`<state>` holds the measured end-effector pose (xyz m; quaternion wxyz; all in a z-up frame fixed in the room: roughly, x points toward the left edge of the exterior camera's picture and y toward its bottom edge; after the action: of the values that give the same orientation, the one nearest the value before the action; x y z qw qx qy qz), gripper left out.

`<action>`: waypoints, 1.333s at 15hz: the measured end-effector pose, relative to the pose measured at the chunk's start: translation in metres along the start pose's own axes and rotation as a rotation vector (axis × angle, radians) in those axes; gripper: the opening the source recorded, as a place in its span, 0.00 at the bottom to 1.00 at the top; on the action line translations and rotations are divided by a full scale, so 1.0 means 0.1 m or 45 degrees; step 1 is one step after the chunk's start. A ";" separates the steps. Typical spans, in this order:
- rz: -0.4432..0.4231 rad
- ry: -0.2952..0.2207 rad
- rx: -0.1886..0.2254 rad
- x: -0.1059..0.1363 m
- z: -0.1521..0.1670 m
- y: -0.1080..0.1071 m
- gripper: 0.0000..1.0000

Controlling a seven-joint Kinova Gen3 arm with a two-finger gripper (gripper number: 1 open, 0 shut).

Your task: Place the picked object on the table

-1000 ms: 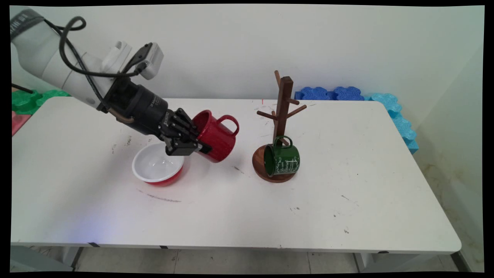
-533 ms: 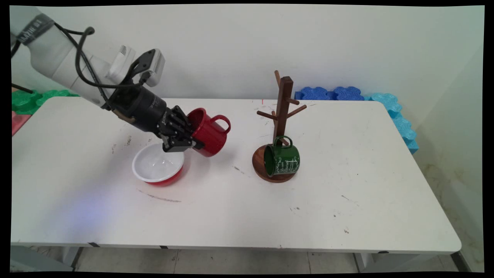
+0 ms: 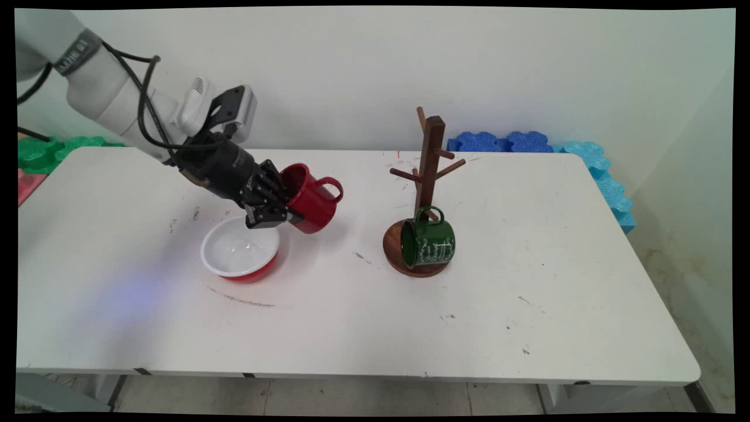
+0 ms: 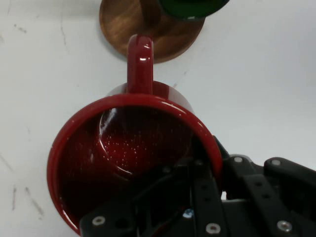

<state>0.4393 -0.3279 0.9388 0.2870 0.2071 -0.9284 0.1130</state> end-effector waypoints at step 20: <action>0.202 -0.203 0.059 -0.18 0.54 -0.54 0.00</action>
<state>0.4506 -0.3883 0.8895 0.1974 0.1480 -0.9589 0.1401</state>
